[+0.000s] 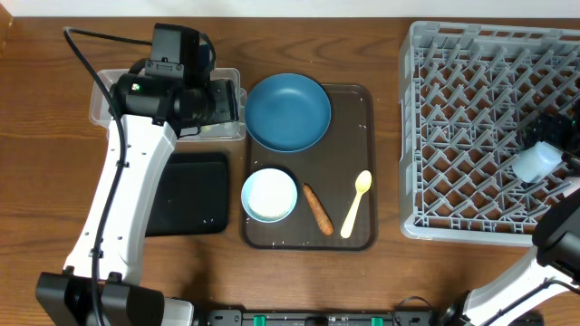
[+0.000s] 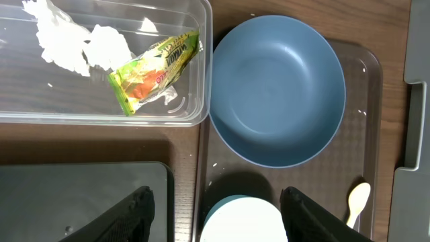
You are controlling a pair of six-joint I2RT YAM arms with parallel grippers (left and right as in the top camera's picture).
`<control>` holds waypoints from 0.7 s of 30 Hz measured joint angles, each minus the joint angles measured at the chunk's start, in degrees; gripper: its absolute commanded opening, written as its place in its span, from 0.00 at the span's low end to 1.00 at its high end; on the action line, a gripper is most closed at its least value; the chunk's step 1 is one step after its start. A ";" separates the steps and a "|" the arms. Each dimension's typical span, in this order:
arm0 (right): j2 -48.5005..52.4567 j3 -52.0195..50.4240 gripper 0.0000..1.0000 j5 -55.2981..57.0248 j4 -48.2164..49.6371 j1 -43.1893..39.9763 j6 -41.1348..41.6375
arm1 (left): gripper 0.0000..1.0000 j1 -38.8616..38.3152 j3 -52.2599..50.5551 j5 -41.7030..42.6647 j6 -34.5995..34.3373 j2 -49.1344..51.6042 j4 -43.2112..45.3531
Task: Sort waste into correct bins and load items into the dishwasher rack
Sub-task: 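Place the light-blue cup into the grey dish rack with the right gripper, then reach the right gripper to the blue plate and grasp its rim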
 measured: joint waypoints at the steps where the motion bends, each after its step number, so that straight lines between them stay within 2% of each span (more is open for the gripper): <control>1: 0.00 0.00 0.99 -0.31 -0.07 0.00 0.00 | 0.63 0.00 0.00 0.00 0.00 0.00 0.00; 11: -1.57 0.00 0.99 -2.91 2.16 1.36 -0.04 | 0.67 0.00 0.00 0.00 0.02 0.00 -0.28; 21: -13.09 0.37 0.99 -17.94 14.29 13.29 -4.31 | 0.68 0.00 0.00 -0.02 0.02 0.00 -0.83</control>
